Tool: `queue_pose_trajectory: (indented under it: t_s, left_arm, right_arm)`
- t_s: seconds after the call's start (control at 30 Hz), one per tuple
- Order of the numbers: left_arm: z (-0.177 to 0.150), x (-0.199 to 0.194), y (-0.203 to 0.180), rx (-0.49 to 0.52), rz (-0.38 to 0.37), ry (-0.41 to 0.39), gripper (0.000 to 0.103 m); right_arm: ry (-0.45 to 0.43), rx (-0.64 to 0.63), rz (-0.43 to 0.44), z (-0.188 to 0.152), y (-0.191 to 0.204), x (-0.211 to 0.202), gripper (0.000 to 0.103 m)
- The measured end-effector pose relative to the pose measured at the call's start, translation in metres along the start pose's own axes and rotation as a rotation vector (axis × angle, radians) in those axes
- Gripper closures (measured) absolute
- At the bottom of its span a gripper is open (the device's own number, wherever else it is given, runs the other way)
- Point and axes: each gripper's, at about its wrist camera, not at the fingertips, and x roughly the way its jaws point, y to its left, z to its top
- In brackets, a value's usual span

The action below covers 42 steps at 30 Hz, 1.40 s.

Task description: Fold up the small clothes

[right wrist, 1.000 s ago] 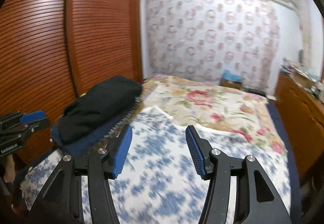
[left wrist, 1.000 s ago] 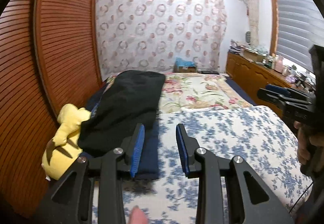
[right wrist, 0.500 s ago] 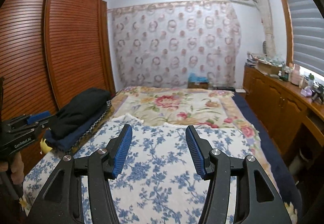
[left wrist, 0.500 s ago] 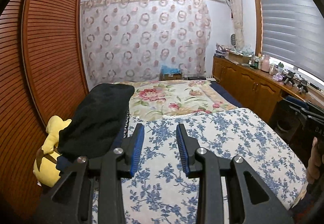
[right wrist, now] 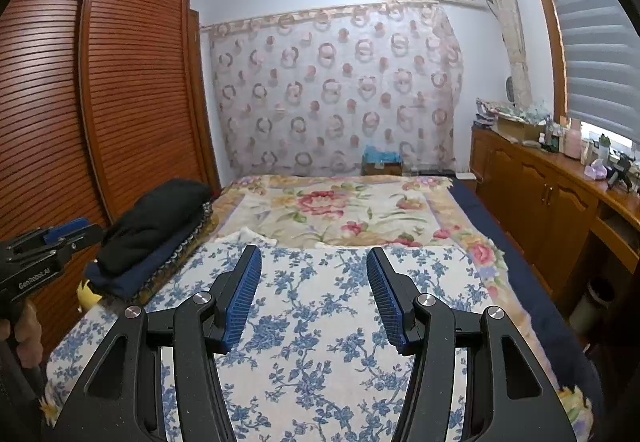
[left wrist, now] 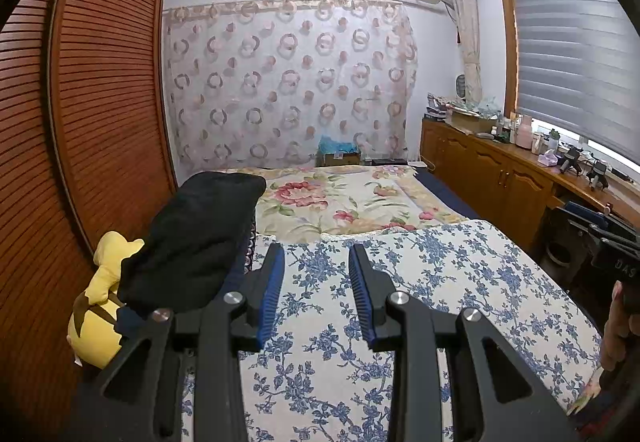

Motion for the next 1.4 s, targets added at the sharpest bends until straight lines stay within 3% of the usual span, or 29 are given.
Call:
queue_pose_trajectory:
  t_s: [1.4]
  left_arm:
    - [0.006, -0.021, -0.001, -0.002, 0.014, -0.044, 0.070]
  right_arm:
    - [-0.009, 0.001, -0.006, -0.005, -0.006, -0.003, 0.047]
